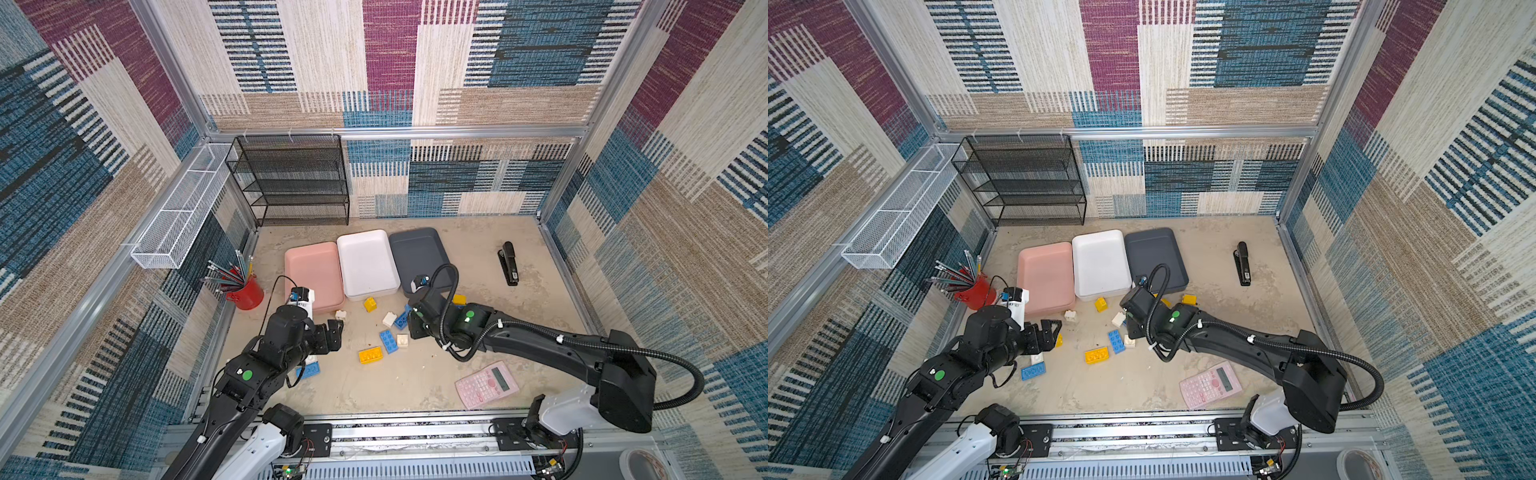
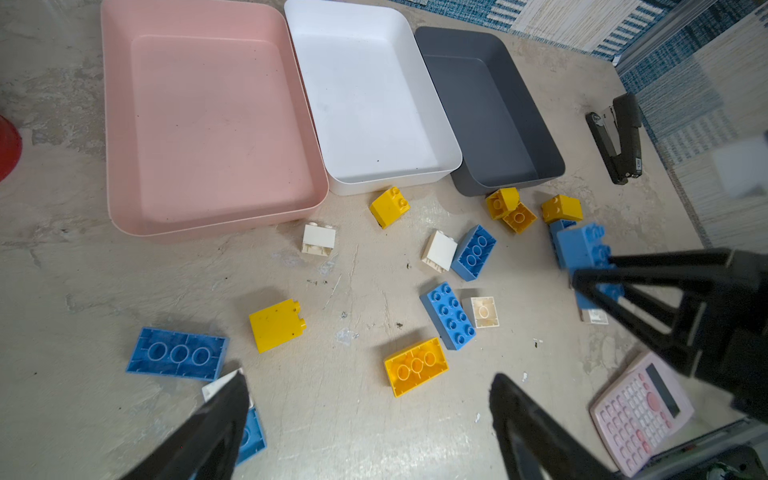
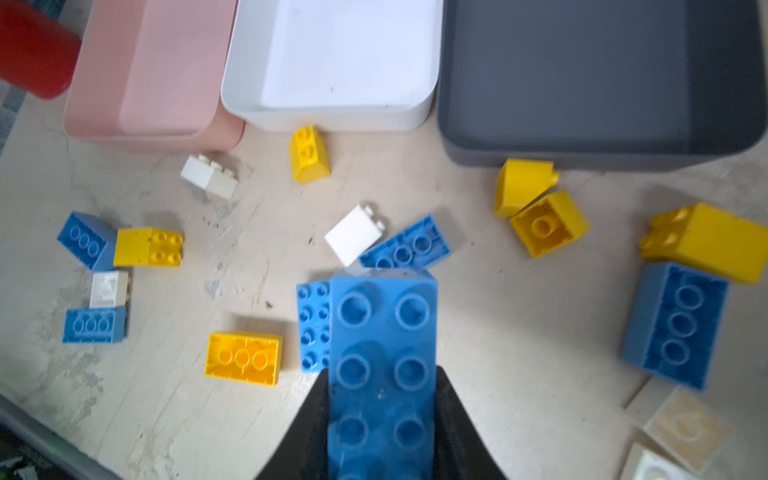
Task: Sort the legos into containers by color
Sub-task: 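Carry the blue brick into the dark grey tray and release it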
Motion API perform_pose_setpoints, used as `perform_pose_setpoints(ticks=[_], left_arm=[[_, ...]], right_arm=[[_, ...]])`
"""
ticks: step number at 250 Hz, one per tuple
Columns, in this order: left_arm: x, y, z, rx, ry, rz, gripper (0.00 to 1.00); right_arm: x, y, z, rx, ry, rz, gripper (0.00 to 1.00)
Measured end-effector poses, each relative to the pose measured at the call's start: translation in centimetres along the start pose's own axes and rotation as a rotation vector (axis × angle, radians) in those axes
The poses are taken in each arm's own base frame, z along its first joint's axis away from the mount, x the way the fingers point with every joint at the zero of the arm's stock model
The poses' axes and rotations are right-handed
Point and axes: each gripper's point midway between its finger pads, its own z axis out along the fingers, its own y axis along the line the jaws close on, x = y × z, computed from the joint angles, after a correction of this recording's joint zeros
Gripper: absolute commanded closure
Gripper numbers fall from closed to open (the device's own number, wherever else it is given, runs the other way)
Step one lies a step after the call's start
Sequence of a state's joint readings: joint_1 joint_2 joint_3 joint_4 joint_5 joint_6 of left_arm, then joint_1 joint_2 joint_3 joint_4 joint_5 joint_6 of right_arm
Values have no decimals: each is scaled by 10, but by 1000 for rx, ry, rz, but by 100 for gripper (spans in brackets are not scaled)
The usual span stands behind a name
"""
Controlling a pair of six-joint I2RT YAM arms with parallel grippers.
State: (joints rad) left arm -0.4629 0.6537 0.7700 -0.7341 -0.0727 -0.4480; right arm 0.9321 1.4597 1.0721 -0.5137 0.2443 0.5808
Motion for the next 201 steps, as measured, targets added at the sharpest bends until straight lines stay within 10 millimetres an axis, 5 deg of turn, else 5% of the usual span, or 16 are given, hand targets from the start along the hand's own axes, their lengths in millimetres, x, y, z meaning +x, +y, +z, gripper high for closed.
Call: perform_pose_setpoints(ticks=[80, 125, 154, 201], left_arm=[[10, 0, 17, -20, 79, 5, 9], [18, 0, 28, -27, 136, 8, 9], [22, -2, 33, -19, 164, 11, 0], [28, -5, 44, -17, 218, 15, 1]], right_arm=[[-68, -52, 16, 49, -47, 17, 72], [-95, -85, 46, 74, -38, 40, 72], [-108, -96, 69, 66, -26, 40, 72], [-121, -107, 107, 57, 2, 41, 67]])
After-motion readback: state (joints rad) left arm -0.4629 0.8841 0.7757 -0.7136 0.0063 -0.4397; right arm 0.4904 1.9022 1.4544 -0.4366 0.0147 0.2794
